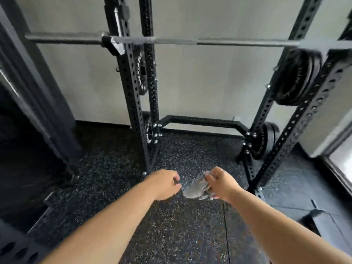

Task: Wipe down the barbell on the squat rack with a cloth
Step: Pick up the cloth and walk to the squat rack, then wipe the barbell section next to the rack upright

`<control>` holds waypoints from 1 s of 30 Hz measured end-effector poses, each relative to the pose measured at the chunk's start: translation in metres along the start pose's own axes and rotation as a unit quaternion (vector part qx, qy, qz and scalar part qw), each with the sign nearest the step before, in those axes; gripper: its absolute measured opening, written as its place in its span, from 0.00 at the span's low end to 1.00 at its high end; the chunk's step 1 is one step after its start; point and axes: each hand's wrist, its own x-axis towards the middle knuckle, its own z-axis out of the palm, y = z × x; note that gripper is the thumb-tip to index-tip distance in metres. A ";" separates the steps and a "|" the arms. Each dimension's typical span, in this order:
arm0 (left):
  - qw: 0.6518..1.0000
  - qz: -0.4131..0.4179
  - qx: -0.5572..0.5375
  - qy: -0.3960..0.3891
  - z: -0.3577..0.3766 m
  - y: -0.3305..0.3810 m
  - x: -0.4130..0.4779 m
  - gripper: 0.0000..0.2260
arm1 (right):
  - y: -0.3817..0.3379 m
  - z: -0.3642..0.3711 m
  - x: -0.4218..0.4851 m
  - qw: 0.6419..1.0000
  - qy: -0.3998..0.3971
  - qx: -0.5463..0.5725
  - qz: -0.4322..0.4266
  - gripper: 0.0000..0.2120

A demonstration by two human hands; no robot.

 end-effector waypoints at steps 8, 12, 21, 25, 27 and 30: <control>0.994 0.092 0.016 0.050 -0.050 0.165 0.104 0.19 | 0.023 -0.181 0.066 0.987 0.157 0.011 -0.029 0.10; 0.986 0.132 0.005 0.100 -0.084 0.229 0.145 0.21 | 0.021 -0.256 0.095 0.967 0.246 0.053 -0.042 0.13; 0.966 0.181 0.009 0.182 -0.155 0.325 0.227 0.17 | 0.013 -0.371 0.128 0.927 0.349 0.073 -0.116 0.04; 0.946 0.215 0.017 0.242 -0.186 0.361 0.270 0.16 | 0.005 -0.416 0.157 0.900 0.408 0.098 -0.118 0.01; 0.931 0.235 0.022 0.279 -0.204 0.378 0.293 0.15 | -0.004 -0.441 0.174 0.885 0.439 0.106 -0.116 0.04; 0.901 0.264 0.027 0.343 -0.230 0.400 0.330 0.14 | -0.023 -0.476 0.200 0.860 0.479 0.111 -0.138 0.08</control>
